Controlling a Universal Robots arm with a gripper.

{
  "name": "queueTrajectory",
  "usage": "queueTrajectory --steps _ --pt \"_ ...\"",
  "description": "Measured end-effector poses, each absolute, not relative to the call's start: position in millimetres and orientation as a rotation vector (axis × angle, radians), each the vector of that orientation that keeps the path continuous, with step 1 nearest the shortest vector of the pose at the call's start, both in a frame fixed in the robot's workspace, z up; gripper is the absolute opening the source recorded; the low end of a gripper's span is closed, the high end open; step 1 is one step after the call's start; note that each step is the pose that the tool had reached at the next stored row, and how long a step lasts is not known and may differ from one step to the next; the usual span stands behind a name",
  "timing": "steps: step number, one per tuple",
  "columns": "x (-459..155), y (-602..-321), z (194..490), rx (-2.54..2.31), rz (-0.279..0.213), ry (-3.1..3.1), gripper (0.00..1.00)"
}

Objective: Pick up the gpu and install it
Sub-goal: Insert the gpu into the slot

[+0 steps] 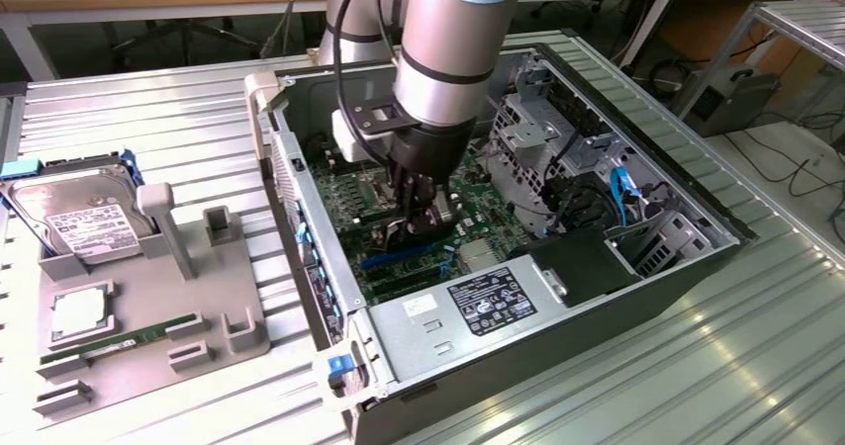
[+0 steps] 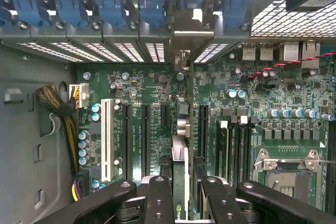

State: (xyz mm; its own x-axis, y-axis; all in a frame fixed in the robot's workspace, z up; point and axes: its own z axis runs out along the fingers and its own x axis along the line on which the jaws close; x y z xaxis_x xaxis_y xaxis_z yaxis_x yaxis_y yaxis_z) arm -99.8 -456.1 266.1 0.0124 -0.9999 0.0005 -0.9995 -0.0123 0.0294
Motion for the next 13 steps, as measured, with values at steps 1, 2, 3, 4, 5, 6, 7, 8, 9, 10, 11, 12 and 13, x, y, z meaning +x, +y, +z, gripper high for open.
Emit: queueTrajectory --steps 1,2,3,4,5,6,7,8,9,10,11,12,13 --pt "-99.9 -456.1 265.6 2.220 -0.032 -2.193 0.26" --pt "-99.9 -456.1 265.2 2.220 -0.032 -2.193 0.26" --pt "-100.0 -456.1 264.6 2.220 -0.032 -2.193 0.26" --pt "-100.0 -456.1 263.9 2.220 -0.032 -2.193 0.26" --pt "-100.0 -456.1 262.8 2.220 -0.033 -2.193 0.26" --pt "-100.0 -456.1 262.1 2.220 -0.033 -2.193 0.26" --pt "-100.0 -456.1 261.4 2.220 -0.033 -2.193 0.26" --pt "-100.0 -456.1 260.7 2.220 -0.033 -2.194 0.26" --pt "-100.0 -456.1 260.1 2.220 -0.034 -2.194 0.26" --pt "-100.0 -456.1 259.5 2.220 -0.034 -2.194 0.26" --pt "-100.0 -456.1 258.8 2.221 -0.035 -2.195 0.26" --pt "-100.0 -456.1 258.2 2.220 -0.035 -2.195 0.26" --pt "-100.0 -456.1 258.1 2.220 -0.036 -2.195 0.26"
